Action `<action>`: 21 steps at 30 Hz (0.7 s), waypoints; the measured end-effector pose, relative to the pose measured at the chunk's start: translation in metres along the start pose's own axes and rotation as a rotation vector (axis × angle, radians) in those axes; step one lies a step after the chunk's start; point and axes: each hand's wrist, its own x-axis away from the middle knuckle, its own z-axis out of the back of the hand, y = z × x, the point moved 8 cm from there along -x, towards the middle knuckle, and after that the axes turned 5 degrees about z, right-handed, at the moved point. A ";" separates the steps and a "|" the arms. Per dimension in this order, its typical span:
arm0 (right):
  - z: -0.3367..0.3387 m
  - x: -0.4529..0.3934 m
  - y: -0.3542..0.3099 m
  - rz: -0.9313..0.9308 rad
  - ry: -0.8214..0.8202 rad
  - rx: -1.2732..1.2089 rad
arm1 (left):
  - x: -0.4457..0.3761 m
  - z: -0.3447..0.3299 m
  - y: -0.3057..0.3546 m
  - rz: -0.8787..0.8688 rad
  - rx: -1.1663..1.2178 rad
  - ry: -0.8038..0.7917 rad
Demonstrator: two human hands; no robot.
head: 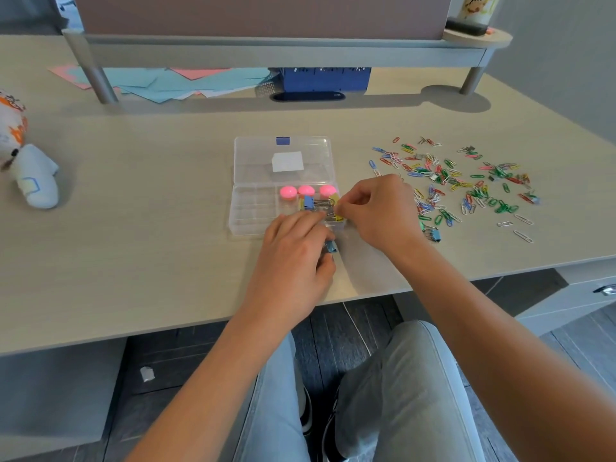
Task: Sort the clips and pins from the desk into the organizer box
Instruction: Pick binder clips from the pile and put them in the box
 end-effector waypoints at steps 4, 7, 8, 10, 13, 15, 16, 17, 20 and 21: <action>-0.003 0.002 0.001 0.018 0.020 0.022 | 0.000 0.001 0.001 -0.005 -0.003 0.009; -0.004 0.002 0.002 0.009 0.035 0.017 | 0.000 0.001 0.000 -0.002 0.001 0.008; -0.004 0.002 0.003 0.005 0.040 0.015 | 0.000 0.001 0.000 0.000 0.015 0.013; -0.003 0.004 0.003 -0.003 0.061 0.005 | -0.001 0.004 -0.002 0.012 0.056 0.043; 0.005 0.009 0.005 -0.012 0.115 -0.030 | 0.001 0.017 -0.003 0.069 0.066 0.136; 0.010 0.012 0.008 -0.018 0.126 -0.078 | 0.003 0.024 -0.007 0.152 0.089 0.178; 0.011 0.013 0.009 -0.019 0.122 -0.099 | 0.003 0.024 -0.011 0.196 0.124 0.178; 0.013 0.014 0.010 -0.017 0.114 -0.119 | 0.003 0.024 -0.013 0.226 0.168 0.175; 0.015 0.016 0.012 -0.004 0.077 -0.208 | -0.002 0.024 -0.015 0.252 0.245 0.189; 0.016 0.016 0.012 -0.006 0.059 -0.246 | -0.004 0.025 -0.015 0.254 0.253 0.197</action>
